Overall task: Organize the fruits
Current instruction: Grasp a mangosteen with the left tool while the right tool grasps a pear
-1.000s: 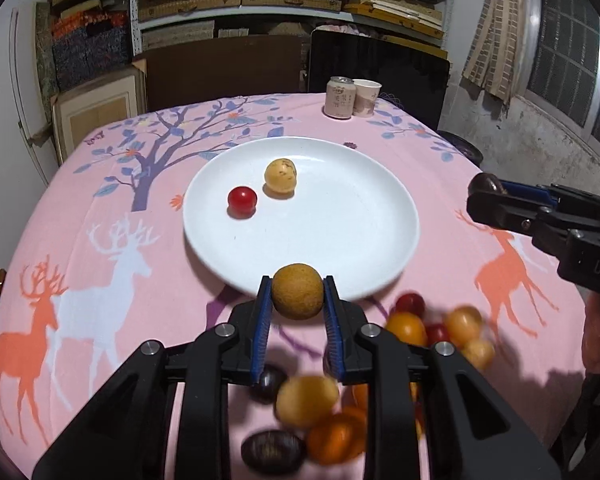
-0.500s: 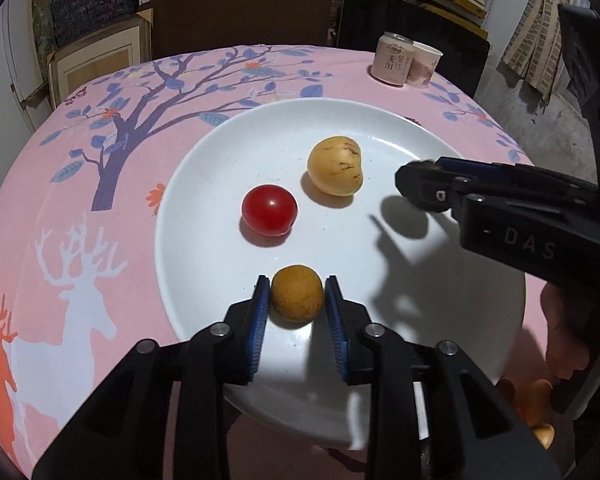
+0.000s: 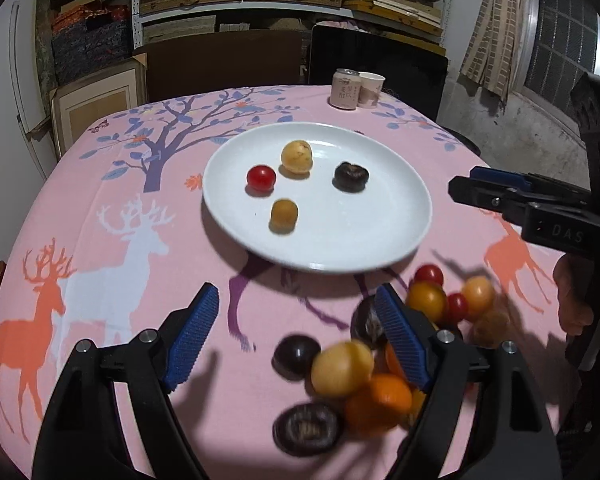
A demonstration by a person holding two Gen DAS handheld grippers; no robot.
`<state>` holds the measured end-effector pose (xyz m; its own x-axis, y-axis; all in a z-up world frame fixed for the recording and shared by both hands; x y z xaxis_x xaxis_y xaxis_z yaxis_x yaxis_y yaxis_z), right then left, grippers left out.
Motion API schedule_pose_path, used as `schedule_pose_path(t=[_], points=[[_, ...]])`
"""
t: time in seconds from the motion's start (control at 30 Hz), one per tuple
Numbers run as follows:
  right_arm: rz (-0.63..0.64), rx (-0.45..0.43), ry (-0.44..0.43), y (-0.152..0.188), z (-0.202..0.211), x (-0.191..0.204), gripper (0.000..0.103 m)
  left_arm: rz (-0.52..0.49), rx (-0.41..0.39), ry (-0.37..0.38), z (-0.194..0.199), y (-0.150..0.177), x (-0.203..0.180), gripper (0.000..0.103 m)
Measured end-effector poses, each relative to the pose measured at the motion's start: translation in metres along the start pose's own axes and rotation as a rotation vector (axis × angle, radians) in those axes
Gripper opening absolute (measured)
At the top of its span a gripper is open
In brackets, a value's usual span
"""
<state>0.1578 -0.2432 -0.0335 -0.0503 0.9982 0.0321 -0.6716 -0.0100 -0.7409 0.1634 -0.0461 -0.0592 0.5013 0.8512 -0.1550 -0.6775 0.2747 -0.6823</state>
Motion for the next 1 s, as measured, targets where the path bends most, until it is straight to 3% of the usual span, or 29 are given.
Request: schedule_pose_path(t=[0.17, 0.33, 0.53, 0.6, 0.67, 0.83, 0.9, 1.0], points=[[-0.057, 0.015, -0.044, 0.059, 0.032, 0.000, 0.061, -0.039, 0.043, -0.003, 0.026, 0.062, -0.008, 0.078], [-0.085, 0.056, -0.048, 0.102, 0.034, 0.001, 0.061, -0.041, 0.102, -0.045, 0.019, 0.093, -0.005, 0.078], [-0.165, 0.066, -0.054, 0.118, 0.028, -0.006, 0.061, -0.028, 0.133, -0.081, -0.002, 0.089, -0.002, 0.078], [-0.165, 0.064, -0.062, 0.118, 0.028, -0.005, 0.061, -0.033, 0.138, -0.091, -0.008, 0.086, -0.002, 0.069], [-0.157, 0.063, -0.058, 0.119, 0.027, -0.004, 0.061, -0.027, 0.133, -0.057, -0.011, 0.082, -0.003, 0.043], [-0.098, 0.043, -0.053, 0.118, 0.030, 0.005, 0.063, -0.021, 0.116, -0.022, -0.009, 0.080, -0.005, 0.042], [-0.081, 0.040, -0.048, 0.118, 0.032, 0.007, 0.063, 0.014, 0.057, 0.013, 0.002, 0.077, -0.001, 0.042], [-0.074, 0.044, -0.039, 0.120, 0.033, 0.008, 0.063, 0.058, -0.014, 0.007, 0.015, 0.074, 0.007, 0.042]])
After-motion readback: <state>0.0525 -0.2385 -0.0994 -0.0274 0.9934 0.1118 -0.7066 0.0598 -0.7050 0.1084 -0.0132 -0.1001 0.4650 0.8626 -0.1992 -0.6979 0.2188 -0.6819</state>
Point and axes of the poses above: each gripper's, at about its wrist camera, not at the fingertips, and z roughly against the way its jaws point, x to its left, y to its underside, the point moved 5 cm from there along -z, roughly the way its jaws point, and after that the axes turned 8 degrees about y, right-handed, at the moved point
